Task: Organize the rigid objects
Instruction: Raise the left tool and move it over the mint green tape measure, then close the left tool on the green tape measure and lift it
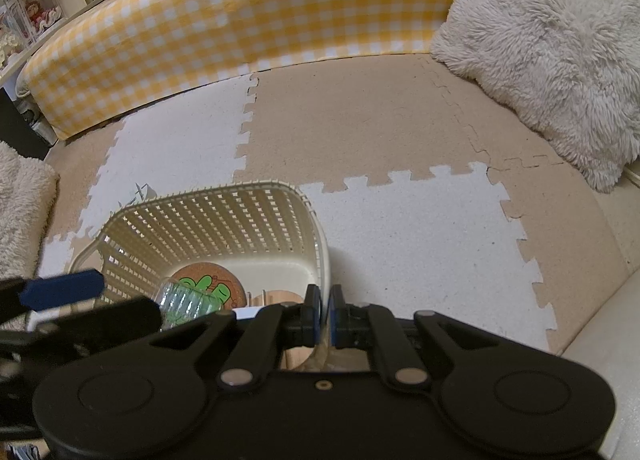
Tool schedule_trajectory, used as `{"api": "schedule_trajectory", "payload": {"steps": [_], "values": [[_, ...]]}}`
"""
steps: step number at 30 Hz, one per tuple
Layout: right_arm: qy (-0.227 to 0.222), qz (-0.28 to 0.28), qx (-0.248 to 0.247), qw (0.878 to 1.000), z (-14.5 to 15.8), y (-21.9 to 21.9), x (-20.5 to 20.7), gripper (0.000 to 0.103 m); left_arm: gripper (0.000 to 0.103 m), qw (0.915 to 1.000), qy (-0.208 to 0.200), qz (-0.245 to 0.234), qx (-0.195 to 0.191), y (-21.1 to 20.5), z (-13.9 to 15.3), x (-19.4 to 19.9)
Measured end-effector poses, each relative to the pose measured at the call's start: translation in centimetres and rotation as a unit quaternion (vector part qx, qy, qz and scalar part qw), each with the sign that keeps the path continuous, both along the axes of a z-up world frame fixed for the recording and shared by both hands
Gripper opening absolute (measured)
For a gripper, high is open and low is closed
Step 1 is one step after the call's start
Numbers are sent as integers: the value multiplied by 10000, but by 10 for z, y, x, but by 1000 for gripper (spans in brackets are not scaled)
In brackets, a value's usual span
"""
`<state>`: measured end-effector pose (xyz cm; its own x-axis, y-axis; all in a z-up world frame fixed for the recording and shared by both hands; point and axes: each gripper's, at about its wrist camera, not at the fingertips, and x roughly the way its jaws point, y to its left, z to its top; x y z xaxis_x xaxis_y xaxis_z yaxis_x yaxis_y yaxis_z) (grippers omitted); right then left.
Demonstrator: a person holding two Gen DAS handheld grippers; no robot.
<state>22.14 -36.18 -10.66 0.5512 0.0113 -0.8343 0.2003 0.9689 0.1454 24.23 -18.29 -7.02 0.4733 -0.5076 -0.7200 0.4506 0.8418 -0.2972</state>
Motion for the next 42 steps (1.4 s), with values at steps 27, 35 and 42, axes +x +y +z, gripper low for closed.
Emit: {"api": "schedule_trajectory", "payload": {"steps": [27,35,42], "values": [[7,2,2,10000,0,0,0,5,103,9923,245,910,801,101,-38,66],[3,20,13,10000,0,-1,0,5,103,9928,759,918,118,120,-51,74],[0,23,16,10000,0,-1,0,5,103,9934,584,978,-116,130,-36,74]]}}
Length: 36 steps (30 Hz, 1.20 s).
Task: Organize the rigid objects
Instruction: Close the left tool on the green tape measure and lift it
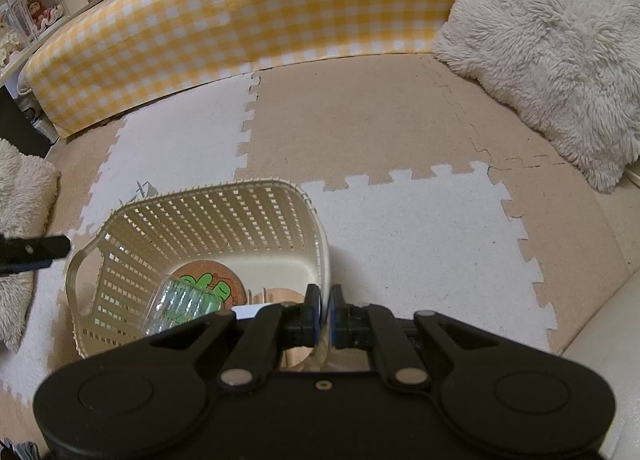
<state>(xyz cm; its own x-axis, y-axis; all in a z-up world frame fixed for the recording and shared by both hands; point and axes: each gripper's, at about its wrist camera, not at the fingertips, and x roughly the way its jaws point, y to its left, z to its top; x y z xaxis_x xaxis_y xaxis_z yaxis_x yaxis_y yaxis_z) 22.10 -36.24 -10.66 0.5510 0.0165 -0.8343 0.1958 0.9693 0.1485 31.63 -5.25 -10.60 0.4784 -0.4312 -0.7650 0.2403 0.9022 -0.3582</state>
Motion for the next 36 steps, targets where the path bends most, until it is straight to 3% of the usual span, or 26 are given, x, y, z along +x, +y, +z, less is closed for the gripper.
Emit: {"api": "schedule_trajectory", "payload": {"steps": [6,8,15,20,27,32,36], "values": [[2,-5,4,10000,0,0,0,5,100,9972,-97,-247,706,6,1,6],[2,-1,2,10000,0,0,0,5,91,9940,-83,-503,972,4,-4,8],[4,-3,-6,10000,0,1,0,5,79,9784,51,-1394,1524,-2,-37,-4],[24,9,-35,10000,-1,2,1,5,64,9715,363,-1663,1650,-13,-64,-8],[26,12,-50,10000,-1,2,1,5,64,9703,246,-1732,1670,-27,-75,-10],[28,16,-61,10000,-1,2,1,5,51,9712,172,-1665,1696,-28,-75,-9],[27,17,-65,10000,-1,2,1,5,51,9698,295,-1688,1736,-31,-73,-8]]}}
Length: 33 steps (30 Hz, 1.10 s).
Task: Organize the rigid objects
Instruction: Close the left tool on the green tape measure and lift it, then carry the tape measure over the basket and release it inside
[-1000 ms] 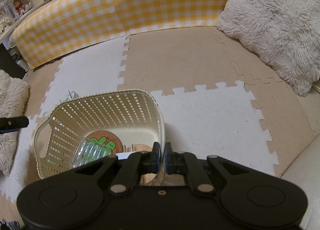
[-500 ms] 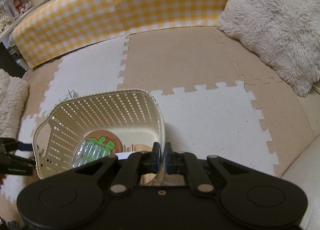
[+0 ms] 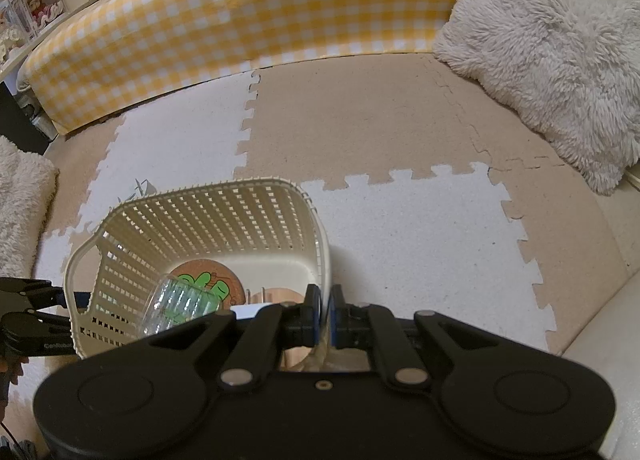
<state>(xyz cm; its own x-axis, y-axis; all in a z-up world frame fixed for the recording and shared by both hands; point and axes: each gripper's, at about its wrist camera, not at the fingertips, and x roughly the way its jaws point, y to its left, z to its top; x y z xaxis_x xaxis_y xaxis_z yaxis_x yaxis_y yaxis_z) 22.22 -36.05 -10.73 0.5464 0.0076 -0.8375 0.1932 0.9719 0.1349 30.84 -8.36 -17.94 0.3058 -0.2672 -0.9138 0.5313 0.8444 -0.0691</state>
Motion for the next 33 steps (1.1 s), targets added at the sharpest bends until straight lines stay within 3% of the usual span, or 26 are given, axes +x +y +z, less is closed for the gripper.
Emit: {"api": "schedule_trajectory", "payload": {"steps": [4,11,19,25,33], "values": [[0,-1,3,10000,0,0,0,5,51,9997,-66,197,-91,4,12,1],[2,-2,3,10000,0,0,0,5,51,9917,-649,612,-925,13,75,0],[4,4,-15,10000,0,0,0,5,51,9825,-1074,212,-1506,-12,124,-20],[3,4,-13,10000,0,0,0,6,51,9832,-954,-399,-1503,-50,126,-43],[5,4,-17,10000,0,0,0,6,51,9882,-668,-767,-1146,-89,91,-54]]}}
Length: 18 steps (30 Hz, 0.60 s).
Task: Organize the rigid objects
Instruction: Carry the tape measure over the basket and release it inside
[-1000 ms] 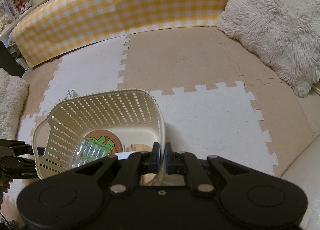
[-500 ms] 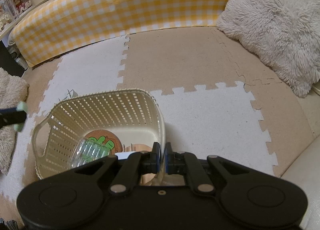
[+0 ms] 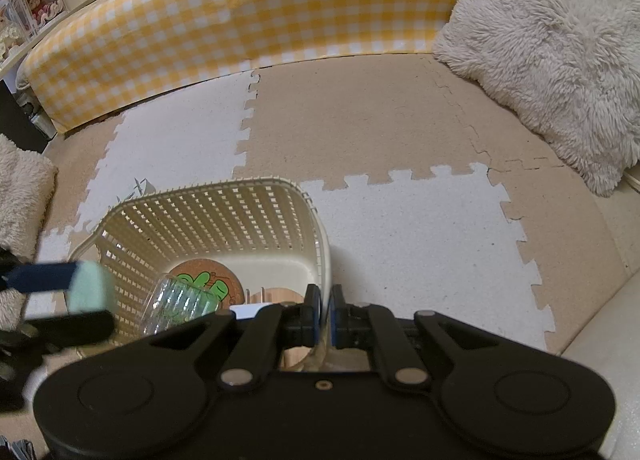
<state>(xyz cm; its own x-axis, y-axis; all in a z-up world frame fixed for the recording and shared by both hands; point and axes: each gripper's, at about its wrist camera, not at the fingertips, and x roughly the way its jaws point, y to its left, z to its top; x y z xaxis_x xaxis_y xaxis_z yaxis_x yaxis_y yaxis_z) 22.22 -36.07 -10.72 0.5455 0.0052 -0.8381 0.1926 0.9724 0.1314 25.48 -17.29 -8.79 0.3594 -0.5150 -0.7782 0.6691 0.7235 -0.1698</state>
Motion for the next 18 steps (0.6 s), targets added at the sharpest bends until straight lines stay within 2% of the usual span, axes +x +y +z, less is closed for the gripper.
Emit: {"api": "schedule_trajectory", "payload": {"steps": [5,12,18], "values": [[-2,0,-1,10000,0,0,0,6,51,9998,141,36,140,-8,-17,3],[-2,0,-3,10000,0,0,0,6,51,9984,523,229,41,-11,-32,9],[1,2,-1,10000,0,0,0,6,61,9972,690,303,13,-13,-35,9]]}}
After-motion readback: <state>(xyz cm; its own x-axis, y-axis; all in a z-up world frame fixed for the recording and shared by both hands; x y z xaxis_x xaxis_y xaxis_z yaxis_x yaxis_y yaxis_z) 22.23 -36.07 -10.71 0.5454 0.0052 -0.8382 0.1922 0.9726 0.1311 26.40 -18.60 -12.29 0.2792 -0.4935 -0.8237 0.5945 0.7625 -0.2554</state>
